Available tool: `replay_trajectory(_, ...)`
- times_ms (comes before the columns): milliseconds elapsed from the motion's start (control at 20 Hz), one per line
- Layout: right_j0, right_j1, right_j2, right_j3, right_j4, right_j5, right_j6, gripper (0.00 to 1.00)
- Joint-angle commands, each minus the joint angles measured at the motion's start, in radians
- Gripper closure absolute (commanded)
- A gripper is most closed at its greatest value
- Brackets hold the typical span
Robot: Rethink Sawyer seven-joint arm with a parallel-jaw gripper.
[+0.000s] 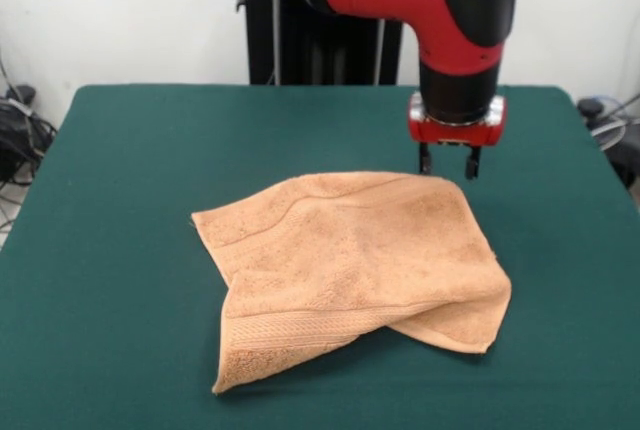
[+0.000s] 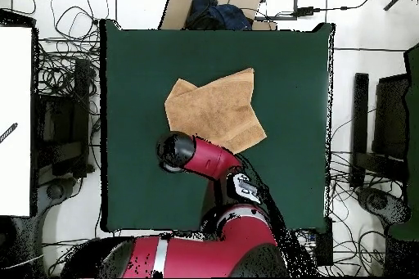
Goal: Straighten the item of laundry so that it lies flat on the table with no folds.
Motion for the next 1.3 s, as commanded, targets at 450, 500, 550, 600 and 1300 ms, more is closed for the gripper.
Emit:
replay_trajectory(450, -0.041, 0.033, 0.038, -0.012, 0.067, 0.014, 0.229, 0.0)
replay_trajectory(500, -0.039, 0.033, 0.037, -0.012, 0.067, 0.012, 0.229, 0.0)
replay_trajectory(550, -0.041, 0.032, 0.04, -0.009, 0.068, 0.009, 0.229, 0.0)
replay_trajectory(600, -0.042, 0.032, 0.042, -0.007, 0.068, 0.006, 0.23, 0.0)
replay_trajectory(1300, -0.051, 0.114, 0.039, -0.097, 0.054, -0.012, 0.192, 0.0)
